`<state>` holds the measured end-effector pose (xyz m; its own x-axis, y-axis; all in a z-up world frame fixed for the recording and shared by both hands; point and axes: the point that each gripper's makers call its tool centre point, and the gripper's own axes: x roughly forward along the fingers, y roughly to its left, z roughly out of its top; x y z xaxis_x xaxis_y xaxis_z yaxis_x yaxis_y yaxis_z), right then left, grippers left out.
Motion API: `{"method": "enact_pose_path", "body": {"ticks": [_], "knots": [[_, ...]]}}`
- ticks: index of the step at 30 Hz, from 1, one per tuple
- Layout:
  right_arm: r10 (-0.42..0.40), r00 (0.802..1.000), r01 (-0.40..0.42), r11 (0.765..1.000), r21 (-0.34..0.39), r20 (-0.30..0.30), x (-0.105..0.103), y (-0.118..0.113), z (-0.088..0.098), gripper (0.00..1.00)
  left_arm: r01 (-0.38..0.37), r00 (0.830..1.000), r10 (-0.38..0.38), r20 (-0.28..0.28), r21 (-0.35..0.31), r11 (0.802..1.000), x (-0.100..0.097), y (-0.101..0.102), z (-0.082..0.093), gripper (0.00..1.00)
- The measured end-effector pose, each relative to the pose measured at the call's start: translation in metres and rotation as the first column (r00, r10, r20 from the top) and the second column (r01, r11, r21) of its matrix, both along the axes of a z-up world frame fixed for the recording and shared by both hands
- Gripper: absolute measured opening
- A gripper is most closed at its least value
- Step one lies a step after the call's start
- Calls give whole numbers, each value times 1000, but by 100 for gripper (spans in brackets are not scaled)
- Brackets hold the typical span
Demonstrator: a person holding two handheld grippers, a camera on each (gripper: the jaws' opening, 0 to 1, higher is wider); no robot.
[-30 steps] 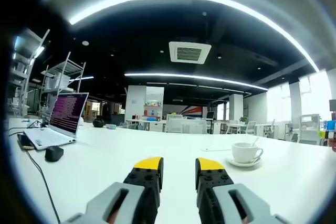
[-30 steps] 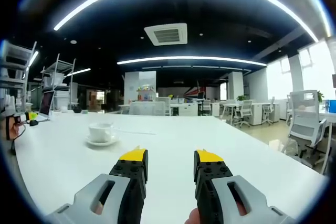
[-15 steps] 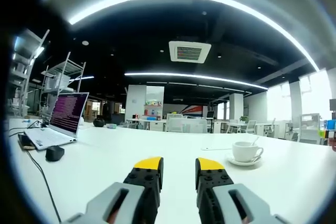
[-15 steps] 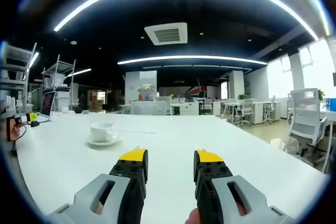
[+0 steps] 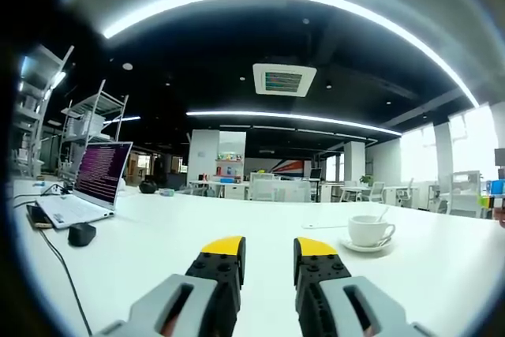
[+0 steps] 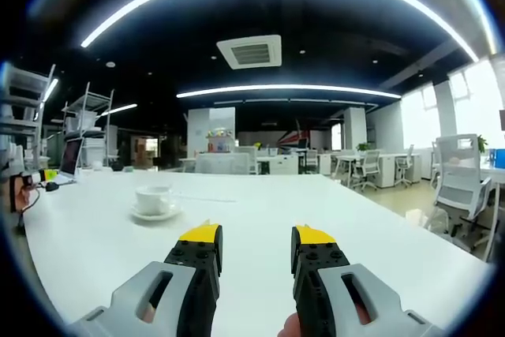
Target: Tidy tabletop coffee trays, cups and spoons，present forward
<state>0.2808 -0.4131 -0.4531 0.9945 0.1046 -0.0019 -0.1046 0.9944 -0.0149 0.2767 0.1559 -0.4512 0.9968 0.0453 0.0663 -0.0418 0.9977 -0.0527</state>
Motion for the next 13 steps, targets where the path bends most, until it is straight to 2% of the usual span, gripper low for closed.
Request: {"method": "enact_pose_path", "body": {"ticks": [13], "knots": [[-4, 1000, 4, 1000, 5, -1, -2, -2, -3, 35, 2, 1000, -2, 2, 4, 1000, 1, -3, 2, 26]]}}
